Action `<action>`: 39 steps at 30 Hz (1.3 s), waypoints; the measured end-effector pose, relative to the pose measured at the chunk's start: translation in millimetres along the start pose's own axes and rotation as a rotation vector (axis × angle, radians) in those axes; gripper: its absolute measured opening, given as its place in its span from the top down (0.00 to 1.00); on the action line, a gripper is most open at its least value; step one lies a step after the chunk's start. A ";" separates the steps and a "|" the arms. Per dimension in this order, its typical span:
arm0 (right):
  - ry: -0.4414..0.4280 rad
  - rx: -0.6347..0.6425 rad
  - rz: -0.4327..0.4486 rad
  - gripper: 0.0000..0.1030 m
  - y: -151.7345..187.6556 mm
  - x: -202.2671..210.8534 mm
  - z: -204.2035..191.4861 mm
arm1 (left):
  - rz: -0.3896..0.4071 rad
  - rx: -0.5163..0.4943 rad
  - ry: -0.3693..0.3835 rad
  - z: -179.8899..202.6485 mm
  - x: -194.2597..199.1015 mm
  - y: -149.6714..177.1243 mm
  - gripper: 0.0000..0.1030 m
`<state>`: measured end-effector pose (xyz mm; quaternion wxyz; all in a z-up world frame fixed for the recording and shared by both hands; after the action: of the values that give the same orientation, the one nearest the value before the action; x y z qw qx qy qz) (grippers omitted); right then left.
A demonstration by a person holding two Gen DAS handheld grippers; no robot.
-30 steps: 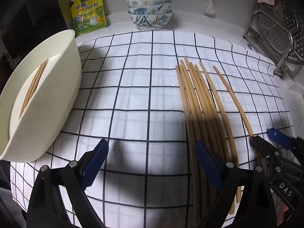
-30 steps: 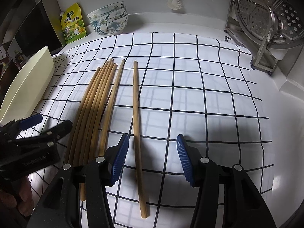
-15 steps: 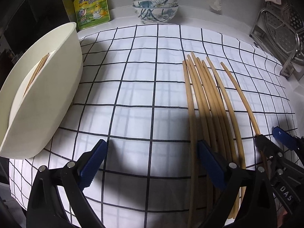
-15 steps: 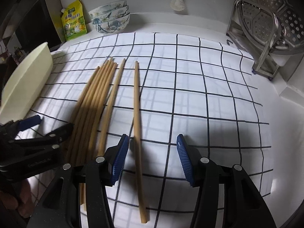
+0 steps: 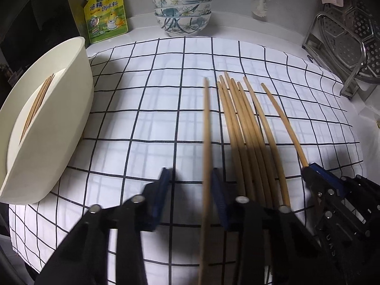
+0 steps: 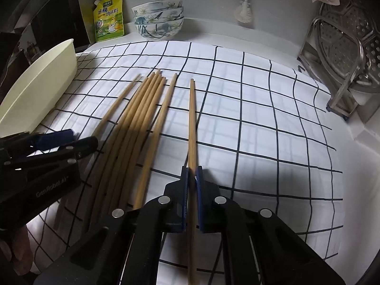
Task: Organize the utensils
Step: 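Close the left tool on a chopstick while the right tool grasps another, then lift and carry both held chopsticks over the white dish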
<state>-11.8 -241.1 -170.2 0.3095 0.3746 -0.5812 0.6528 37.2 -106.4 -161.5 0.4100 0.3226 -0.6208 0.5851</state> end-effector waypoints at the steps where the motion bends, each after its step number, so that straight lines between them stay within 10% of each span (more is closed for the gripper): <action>1: -0.008 -0.007 0.000 0.94 0.1 0.3 0.8 | -0.002 -0.003 0.008 0.6 0.3 -0.1 0.84; 11: -0.066 -0.112 0.015 0.94 -9.3 20.7 6.2 | -0.004 0.025 0.063 -17.3 18.3 -10.6 0.93; 19: -0.106 -0.069 0.103 0.94 -57.5 62.1 -30.4 | 0.167 0.035 0.068 -63.1 84.1 -37.5 0.93; 29: -0.301 0.042 0.181 0.94 -144.5 67.2 -151.9 | 0.256 0.112 -0.118 -191.9 122.6 -62.3 0.93; 39: -0.380 0.132 0.105 0.94 -179.5 18.3 -263.7 | 0.180 0.168 -0.170 -277.9 86.5 -69.0 0.93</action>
<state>95.1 43.5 -71.7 0.1347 0.4798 -0.6039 0.6221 95.1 168.5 -58.7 0.2734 0.3470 -0.6285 0.6401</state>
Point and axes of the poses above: each gripper's, at about its wrist camera, not at the fingertips, and x roughly against the way its jaws point, z to its right, y to its underside, the point moved 2 cm from there along -x, roughly the way its jaws point, and after that the axes turned 2 degrees about x, right-handed, at the moved point
